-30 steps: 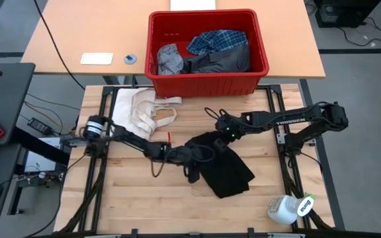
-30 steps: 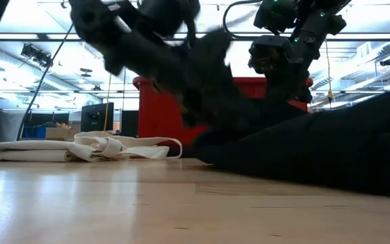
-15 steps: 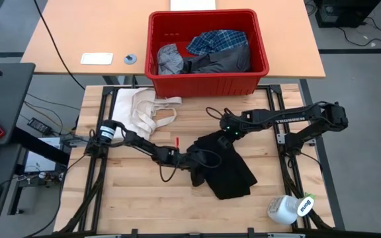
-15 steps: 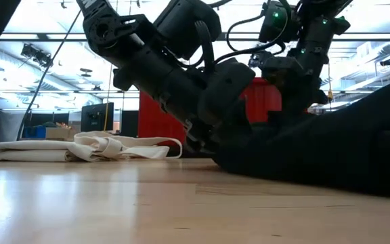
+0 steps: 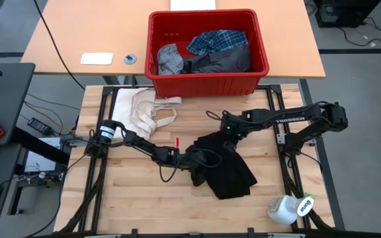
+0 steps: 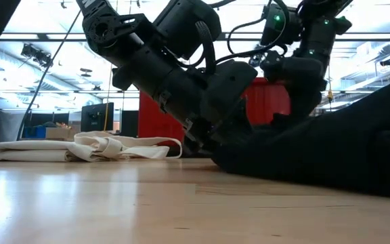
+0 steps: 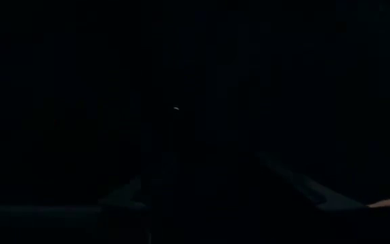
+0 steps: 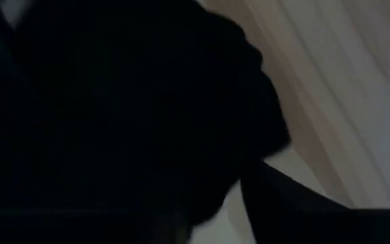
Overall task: Fold Laundry from Bin
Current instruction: Fold the black shirt
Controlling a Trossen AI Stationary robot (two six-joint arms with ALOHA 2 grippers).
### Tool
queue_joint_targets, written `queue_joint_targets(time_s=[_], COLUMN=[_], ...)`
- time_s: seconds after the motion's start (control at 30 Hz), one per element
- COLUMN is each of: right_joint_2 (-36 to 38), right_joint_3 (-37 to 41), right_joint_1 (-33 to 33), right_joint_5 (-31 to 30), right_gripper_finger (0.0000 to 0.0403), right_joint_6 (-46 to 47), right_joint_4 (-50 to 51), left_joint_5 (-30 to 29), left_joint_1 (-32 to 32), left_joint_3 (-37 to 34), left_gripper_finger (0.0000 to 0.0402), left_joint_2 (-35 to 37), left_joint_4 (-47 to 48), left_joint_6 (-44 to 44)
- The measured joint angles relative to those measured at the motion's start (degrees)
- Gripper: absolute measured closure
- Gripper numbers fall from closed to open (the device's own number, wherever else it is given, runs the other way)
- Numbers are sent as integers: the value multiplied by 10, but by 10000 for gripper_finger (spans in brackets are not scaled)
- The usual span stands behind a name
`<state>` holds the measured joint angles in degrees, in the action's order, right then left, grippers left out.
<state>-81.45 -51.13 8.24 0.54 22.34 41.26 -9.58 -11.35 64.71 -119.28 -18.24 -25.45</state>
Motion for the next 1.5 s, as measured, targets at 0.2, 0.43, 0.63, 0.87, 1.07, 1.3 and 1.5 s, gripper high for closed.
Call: queue_joint_targets(time_s=[0.2,0.43,0.63,0.87,1.07,1.3,1.5], right_joint_2=[2,45,101,85,-13,-65,-64], right_joint_3=[0,-3,-2,-2,-2,-2,-2], right_joint_1=[33,26,-70,-229,-296,-347,-417], right_joint_5=[-18,73,56,-17,-68,-52,-54], right_gripper_finger=[205,183,192,193,193,193,193], right_joint_6=[-56,-23,66,177,236,315,395], right_joint_4=[95,132,124,-74,-134,-133,-129], left_joint_5=[-2,23,22,17,18,65,-16], left_joint_1=[-1,-1,5,64,117,114,115], left_joint_3=[0,-2,-1,-1,-1,0,0], left_gripper_finger=[219,219,219,219,219,219,219], left_joint_2=[0,40,91,82,47,13,10], left_joint_4=[-7,-51,-59,-37,-54,-46,3], left_joint_6=[-18,1,81,74,18,25,28])
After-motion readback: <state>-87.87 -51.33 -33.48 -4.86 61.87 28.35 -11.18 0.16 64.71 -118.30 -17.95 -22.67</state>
